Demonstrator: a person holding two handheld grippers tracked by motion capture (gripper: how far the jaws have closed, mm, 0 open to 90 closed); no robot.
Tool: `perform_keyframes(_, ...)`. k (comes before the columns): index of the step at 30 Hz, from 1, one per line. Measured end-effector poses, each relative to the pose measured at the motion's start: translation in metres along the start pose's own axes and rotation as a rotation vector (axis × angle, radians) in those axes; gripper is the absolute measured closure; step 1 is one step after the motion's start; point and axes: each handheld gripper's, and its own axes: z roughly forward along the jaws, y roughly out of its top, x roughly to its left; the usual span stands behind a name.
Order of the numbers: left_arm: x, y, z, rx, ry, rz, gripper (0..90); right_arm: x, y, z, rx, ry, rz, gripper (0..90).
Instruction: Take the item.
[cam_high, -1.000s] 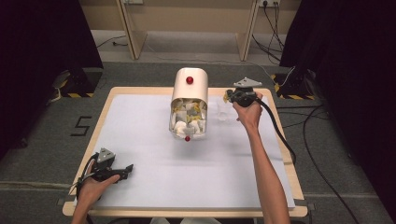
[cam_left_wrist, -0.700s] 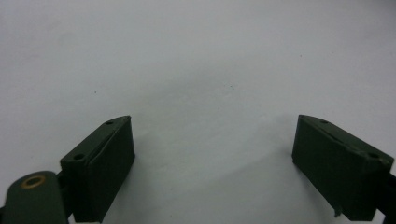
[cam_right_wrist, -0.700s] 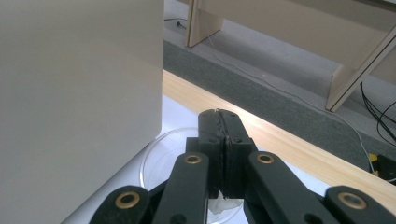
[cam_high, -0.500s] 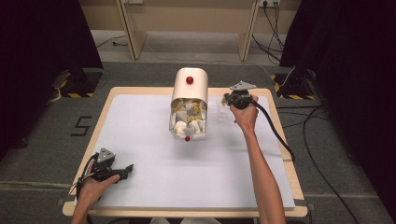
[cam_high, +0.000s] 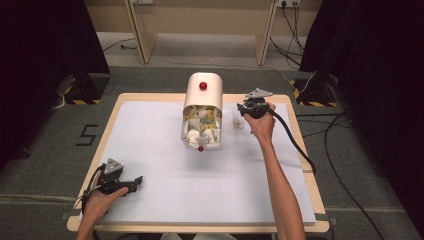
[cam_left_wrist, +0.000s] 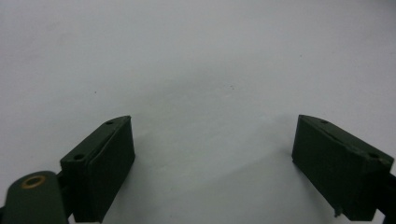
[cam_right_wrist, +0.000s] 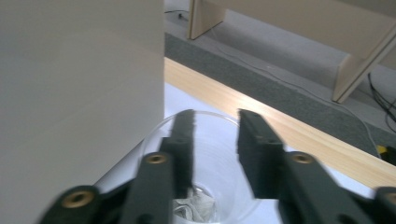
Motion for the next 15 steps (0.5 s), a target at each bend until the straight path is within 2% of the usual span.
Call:
perform_keyframes(1,0.000,0.000,0.000,0.000,0.000,0.000,11.9,0.000,0.000,0.000,0.000,0.000,0.000,61.3)
perform_keyframes(2,0.000,0.000,0.000,0.000,0.000,0.000,11.9,-0.001,0.000,-0.001,-0.004,-0.010,-0.001,58.7)
perform_keyframes(3,0.000,0.000,0.000,0.000,0.000,0.000,11.9,-0.002,-0.001,-0.005,-0.011,-0.015,0.013,52.2)
perform_keyframes(4,0.000,0.000,0.000,0.000,0.000,0.000,11.9,-0.002,-0.001,-0.005,-0.011,-0.015,0.013,52.2)
perform_keyframes(5,0.000,0.000,0.000,0.000,0.001,0.000,11.9,-0.003,-0.002,-0.007,-0.009,-0.020,0.030,44.8)
perform_keyframes(10,0.000,0.000,0.000,0.000,0.001,0.000,11.9,-0.005,-0.005,-0.013,-0.016,-0.023,0.066,36.0)
perform_keyframes(15,0.000,0.000,0.000,0.000,0.000,0.000,11.9,-0.004,-0.010,-0.024,-0.032,-0.008,0.068,31.3)
